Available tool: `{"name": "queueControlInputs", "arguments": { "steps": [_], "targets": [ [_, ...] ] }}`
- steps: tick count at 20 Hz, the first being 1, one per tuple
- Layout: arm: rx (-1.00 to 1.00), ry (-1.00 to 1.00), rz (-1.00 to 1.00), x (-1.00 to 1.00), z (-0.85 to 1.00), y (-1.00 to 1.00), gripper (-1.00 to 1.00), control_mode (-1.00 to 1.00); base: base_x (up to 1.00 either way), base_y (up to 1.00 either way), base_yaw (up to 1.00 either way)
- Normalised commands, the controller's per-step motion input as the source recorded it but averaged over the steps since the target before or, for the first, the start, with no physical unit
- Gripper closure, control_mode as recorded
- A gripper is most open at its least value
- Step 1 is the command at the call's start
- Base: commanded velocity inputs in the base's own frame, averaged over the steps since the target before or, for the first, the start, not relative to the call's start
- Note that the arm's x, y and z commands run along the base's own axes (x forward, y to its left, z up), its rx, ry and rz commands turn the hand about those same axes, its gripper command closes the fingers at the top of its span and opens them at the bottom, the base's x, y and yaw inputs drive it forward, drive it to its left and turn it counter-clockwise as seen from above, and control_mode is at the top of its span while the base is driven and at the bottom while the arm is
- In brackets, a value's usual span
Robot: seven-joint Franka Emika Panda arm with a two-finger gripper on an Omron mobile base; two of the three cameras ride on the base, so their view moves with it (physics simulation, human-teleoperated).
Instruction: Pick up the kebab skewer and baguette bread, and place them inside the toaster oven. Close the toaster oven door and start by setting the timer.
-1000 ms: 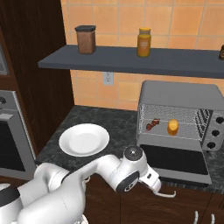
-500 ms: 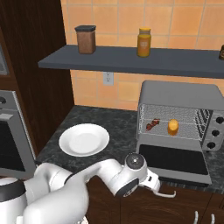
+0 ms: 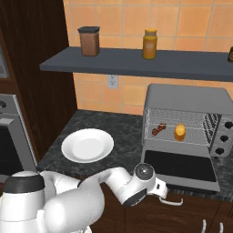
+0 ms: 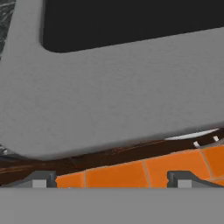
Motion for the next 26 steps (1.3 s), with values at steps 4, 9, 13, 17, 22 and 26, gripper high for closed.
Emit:
{"name": "queueControlInputs", "arguments": {
  "steps": [4,9,13,17,22,26],
  "targets": [
    [0.00,0.00,0.03,0.40,-0.02,-0.16,-1.00,-1.00,0.00,0.00,0.00],
    [0.00,0.00,0.00,0.20,-0.05,-0.02,-1.00,-1.00,0.00,0.00,0.00],
    [0.00,0.00,0.00,0.11,0.00,0.00,-1.00,-1.00,0.00,0.00,0.00],
    [0.00,0.00,0.00,0.39,0.08,0.00,-1.00,-1.00,0.00,0.00,0.00],
    [0.00,-0.02,0.00,0.59,0.28,0.00,-1.00,-1.00,0.00,0.00,0.00],
    [0.00,0.00,0.00,0.45,0.50,0.00,-1.00,-1.00,0.00,0.00,0.00]
  ]
}}
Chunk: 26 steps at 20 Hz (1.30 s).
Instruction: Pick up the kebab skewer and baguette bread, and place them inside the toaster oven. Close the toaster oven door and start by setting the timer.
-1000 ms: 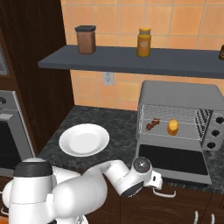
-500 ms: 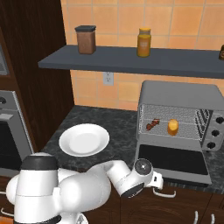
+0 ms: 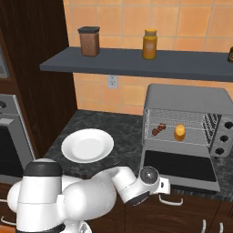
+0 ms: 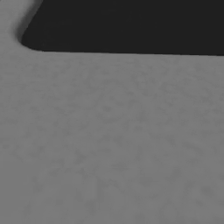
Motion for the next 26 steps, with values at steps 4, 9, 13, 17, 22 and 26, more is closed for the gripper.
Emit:
{"name": "queueControlInputs", "arguments": {
  "steps": [4,9,13,17,22,26],
  "targets": [
    [0.00,0.00,0.00,0.31,0.60,0.00,-1.00,-1.00,0.00,0.00,0.00],
    [0.00,0.00,0.00,0.40,0.55,0.00,-1.00,-1.00,0.00,0.00,0.00],
    [0.00,-0.01,0.00,0.52,0.42,0.00,-1.00,-1.00,0.00,0.00,0.00],
    [0.00,-0.02,0.00,0.54,0.43,0.00,-1.00,-1.00,0.00,0.00,0.00],
    [0.00,-0.04,0.00,0.65,0.52,0.00,-1.00,-1.00,0.00,0.00,0.00],
    [0.00,-0.04,0.00,0.53,0.73,0.00,-1.00,-1.00,0.00,0.00,0.00]
  ]
}}
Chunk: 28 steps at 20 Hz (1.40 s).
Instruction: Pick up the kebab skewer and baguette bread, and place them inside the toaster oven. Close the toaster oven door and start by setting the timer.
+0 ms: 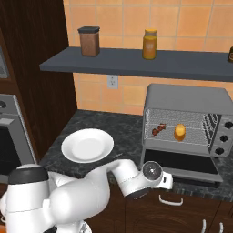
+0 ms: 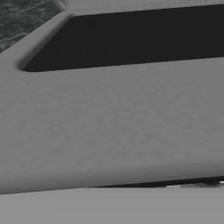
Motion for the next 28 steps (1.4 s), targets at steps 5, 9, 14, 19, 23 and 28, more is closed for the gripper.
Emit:
{"name": "queueControlInputs", "arguments": {
  "steps": [5,9,14,19,23,28],
  "targets": [
    [0.00,-0.01,0.00,0.49,0.78,0.00,-1.00,-1.00,0.00,0.00,0.00],
    [0.00,0.00,0.00,0.50,0.63,0.00,-1.00,-1.00,0.00,0.00,0.00],
    [0.00,0.00,0.00,0.52,0.44,0.00,-1.00,-1.00,0.00,0.00,0.00],
    [0.00,0.00,0.00,0.64,0.45,0.00,-1.00,-1.00,0.00,0.00,0.00],
    [0.00,0.00,0.00,0.72,0.52,0.00,-1.00,-1.00,0.00,0.00,0.00],
    [0.00,0.00,0.00,0.73,0.25,0.00,-1.00,-1.00,0.00,0.00,0.00]
  ]
}}
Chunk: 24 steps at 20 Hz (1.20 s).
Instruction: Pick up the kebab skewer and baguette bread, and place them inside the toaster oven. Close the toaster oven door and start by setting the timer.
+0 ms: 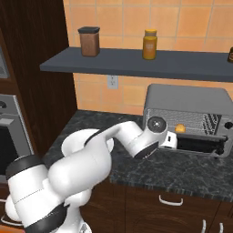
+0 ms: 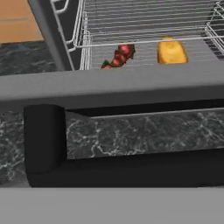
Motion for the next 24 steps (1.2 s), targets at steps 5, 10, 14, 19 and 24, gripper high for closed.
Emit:
{"name": "queueControlInputs", "arguments": {
  "steps": [5,10,14,19,24],
  "targets": [
    [0.00,-0.05,0.00,0.57,0.00,0.01,-1.00,-1.00,0.00,0.00,0.00],
    [0.00,-0.04,0.00,0.62,0.00,0.07,-1.00,-1.00,0.00,0.00,0.00],
    [0.00,-0.02,0.00,0.49,0.00,0.04,-1.00,-1.00,0.00,0.00,0.00],
    [0.00,-0.01,0.00,0.37,0.00,0.00,-1.00,-1.00,0.00,0.00,0.00],
    [0.00,-0.02,0.00,0.50,-0.03,0.01,-1.00,-1.00,0.00,0.00,0.00]
  ]
}}
